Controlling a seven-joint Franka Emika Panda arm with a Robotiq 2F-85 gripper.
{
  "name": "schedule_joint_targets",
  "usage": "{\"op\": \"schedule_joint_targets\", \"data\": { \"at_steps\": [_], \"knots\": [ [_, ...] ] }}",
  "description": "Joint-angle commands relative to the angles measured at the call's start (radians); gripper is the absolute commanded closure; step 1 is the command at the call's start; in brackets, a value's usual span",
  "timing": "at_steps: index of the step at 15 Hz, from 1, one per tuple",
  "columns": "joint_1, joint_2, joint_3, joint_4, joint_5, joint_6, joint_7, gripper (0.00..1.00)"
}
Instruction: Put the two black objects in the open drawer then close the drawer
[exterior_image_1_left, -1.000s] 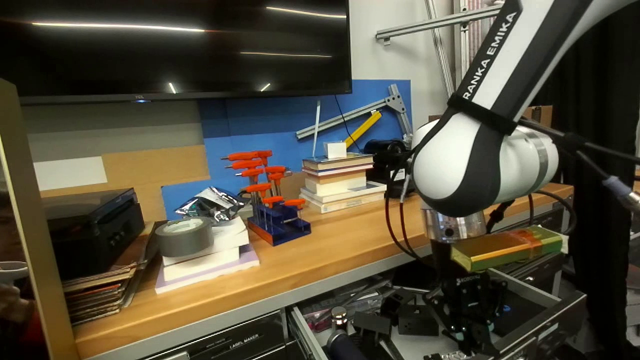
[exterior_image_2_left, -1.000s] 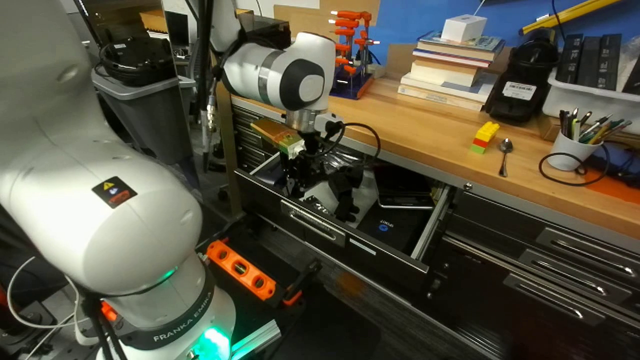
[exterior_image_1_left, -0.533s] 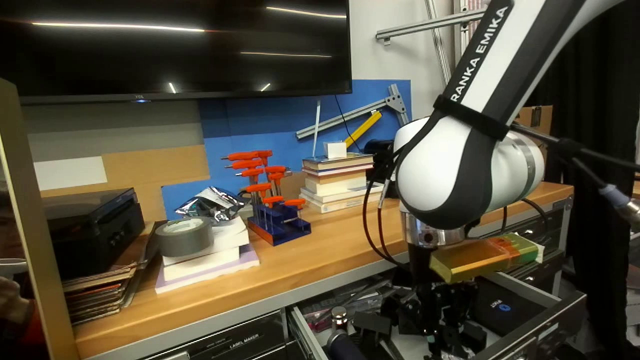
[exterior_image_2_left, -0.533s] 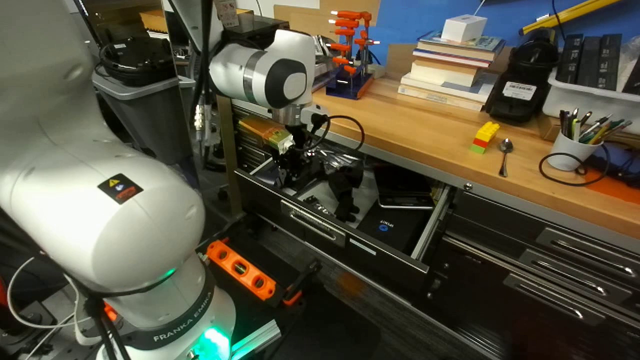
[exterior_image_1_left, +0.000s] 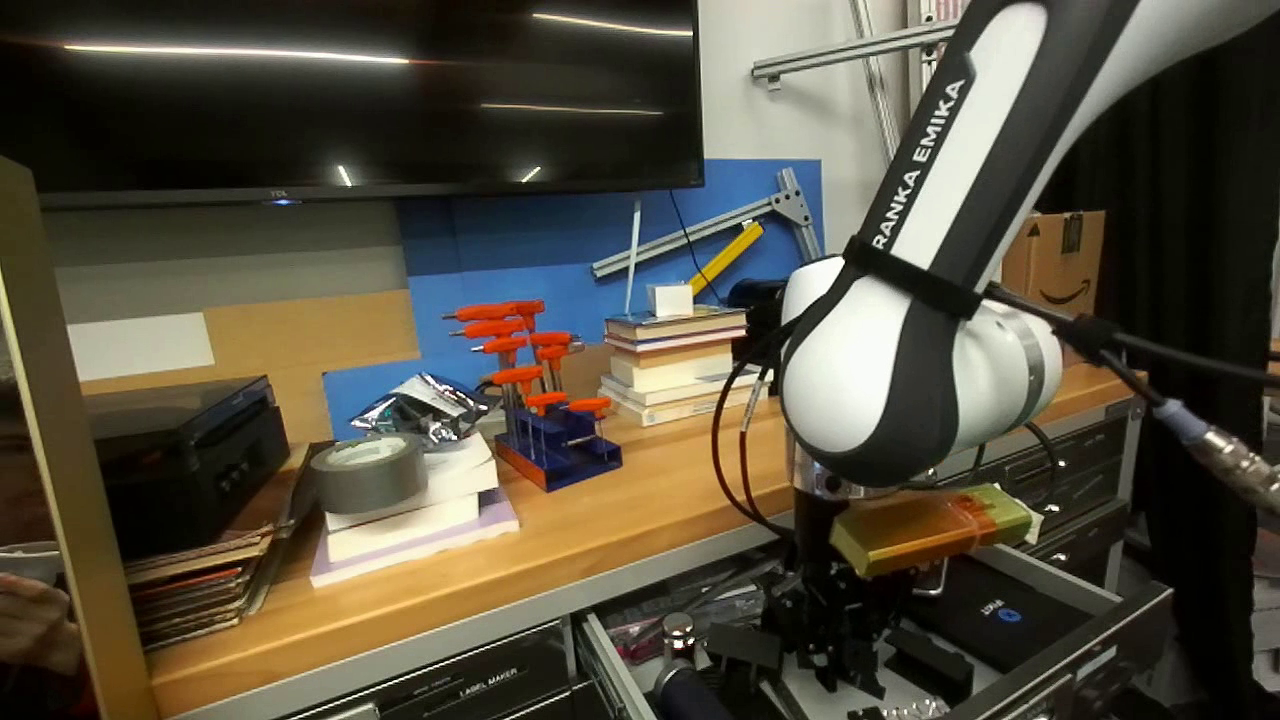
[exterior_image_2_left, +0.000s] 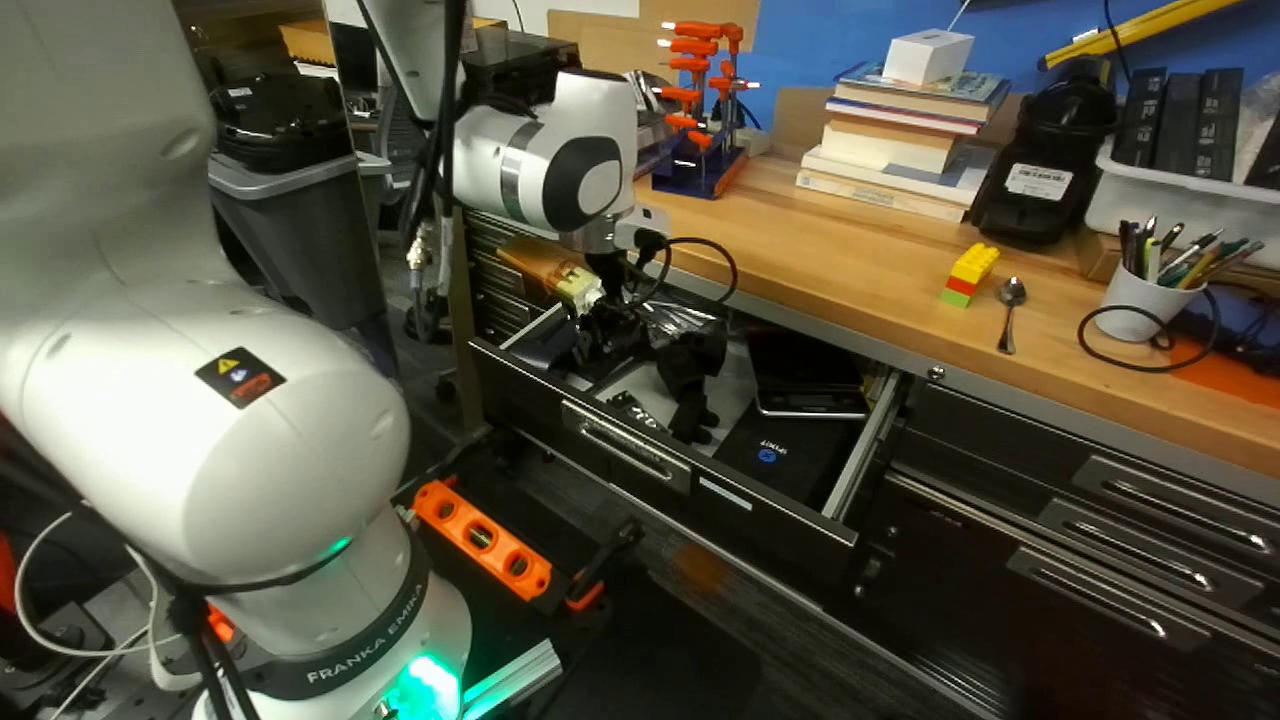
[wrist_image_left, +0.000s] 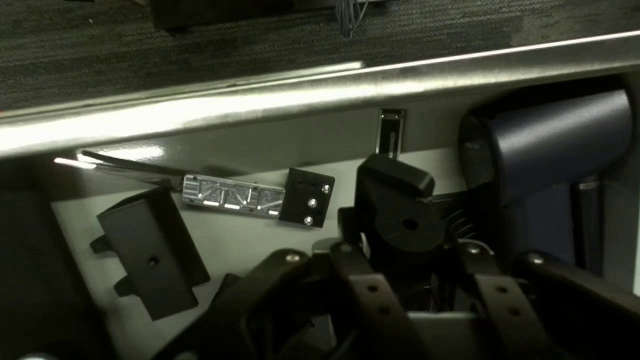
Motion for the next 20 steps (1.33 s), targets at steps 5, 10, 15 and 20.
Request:
{"op": "schedule_joint_targets", "data": {
  "at_steps": [5,10,15,20],
  "knots": [
    [0.001,0.199,-0.089,0.135,-0.071,0.069,0.012,0.41],
    [0.035,0.252,-0.177,0.182,-0.137,0.077,0.048,0.05],
    [0.237,0.221,-0.464,0.213,-0.481,0.023,0.371,0.0],
    [0.258,0.155,-0.563,0.203,-0.738,-0.141,0.737,0.0]
  ]
}}
